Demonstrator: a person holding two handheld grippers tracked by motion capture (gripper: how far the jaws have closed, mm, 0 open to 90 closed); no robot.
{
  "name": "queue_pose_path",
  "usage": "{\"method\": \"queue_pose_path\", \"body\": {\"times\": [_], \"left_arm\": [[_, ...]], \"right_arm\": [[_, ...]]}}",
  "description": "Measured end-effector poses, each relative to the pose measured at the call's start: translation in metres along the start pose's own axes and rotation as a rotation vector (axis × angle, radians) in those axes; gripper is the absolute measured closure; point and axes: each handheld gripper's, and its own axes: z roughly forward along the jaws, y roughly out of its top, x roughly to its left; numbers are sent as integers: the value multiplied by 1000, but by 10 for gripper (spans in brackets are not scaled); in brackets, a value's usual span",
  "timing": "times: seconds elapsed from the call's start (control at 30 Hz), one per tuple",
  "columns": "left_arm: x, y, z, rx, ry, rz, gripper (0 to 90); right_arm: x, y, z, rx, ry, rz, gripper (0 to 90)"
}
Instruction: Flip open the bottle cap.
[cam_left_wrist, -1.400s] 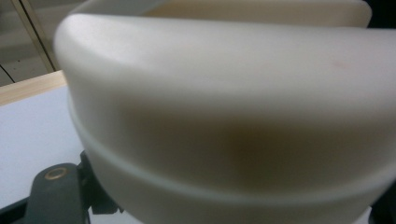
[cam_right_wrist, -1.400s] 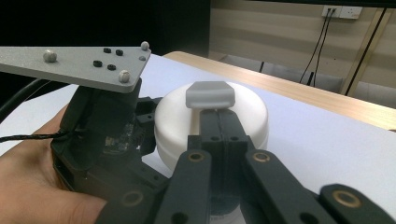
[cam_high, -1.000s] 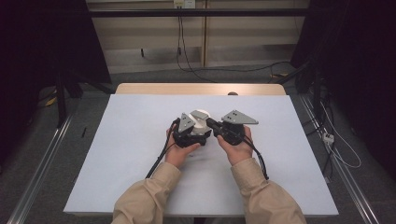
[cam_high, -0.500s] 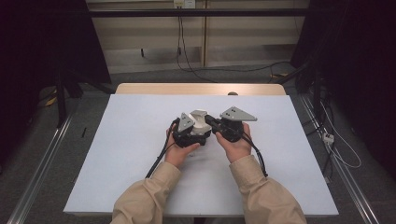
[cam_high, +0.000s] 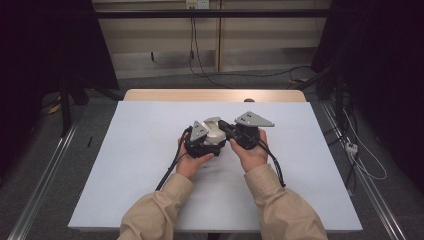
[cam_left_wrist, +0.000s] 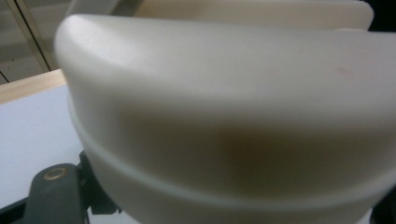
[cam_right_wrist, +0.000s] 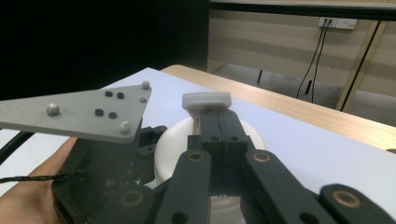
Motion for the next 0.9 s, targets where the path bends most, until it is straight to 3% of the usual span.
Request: {"method": "queue_pose_path", "body": {"times": [0.9], "left_arm": [[2,0,-2,35,-9,13,183]], "right_arm": [[0,8,6,-9,-13,4,900]]}}
